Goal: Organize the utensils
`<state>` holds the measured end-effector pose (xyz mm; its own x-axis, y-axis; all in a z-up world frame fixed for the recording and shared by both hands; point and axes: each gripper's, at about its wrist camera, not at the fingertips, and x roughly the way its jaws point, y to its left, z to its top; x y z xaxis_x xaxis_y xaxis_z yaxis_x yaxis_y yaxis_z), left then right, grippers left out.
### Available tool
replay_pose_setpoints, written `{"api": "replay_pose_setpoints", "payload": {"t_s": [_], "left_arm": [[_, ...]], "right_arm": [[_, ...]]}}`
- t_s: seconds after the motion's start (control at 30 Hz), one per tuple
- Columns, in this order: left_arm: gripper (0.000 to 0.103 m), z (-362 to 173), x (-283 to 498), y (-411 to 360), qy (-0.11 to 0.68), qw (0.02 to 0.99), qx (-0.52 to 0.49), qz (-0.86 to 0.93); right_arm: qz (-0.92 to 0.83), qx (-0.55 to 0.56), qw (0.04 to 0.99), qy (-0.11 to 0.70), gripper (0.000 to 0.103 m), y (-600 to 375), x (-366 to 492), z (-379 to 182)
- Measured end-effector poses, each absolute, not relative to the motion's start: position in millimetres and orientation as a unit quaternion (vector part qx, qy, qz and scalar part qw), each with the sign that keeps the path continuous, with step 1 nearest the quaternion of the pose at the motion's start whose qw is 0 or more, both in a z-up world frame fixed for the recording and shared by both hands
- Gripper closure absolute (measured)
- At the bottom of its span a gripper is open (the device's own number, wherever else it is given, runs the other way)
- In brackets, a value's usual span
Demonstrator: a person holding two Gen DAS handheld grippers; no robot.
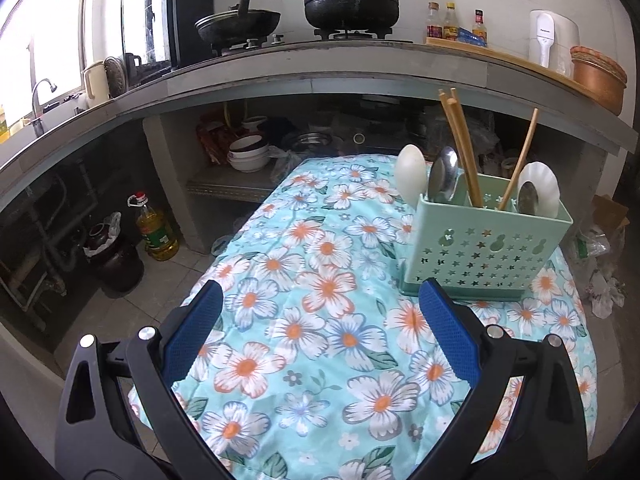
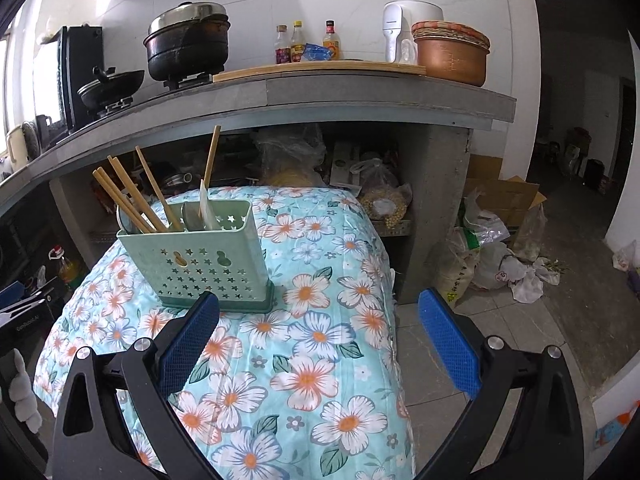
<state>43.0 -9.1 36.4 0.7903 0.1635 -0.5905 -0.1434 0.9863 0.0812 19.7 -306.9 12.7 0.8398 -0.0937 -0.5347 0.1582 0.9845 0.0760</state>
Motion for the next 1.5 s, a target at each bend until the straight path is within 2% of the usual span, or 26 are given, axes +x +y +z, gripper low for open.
{"api": "replay_pose_setpoints", "payload": {"t_s": [1.5], "left_arm": [[0.008, 39.7, 40.0, -8.5, 0.317, 0.945, 0.035, 0.077]], "right_arm": [[-0.051, 0.046, 0.957, 0.280, 0.006, -297.6, 24.4, 13.5]]}}
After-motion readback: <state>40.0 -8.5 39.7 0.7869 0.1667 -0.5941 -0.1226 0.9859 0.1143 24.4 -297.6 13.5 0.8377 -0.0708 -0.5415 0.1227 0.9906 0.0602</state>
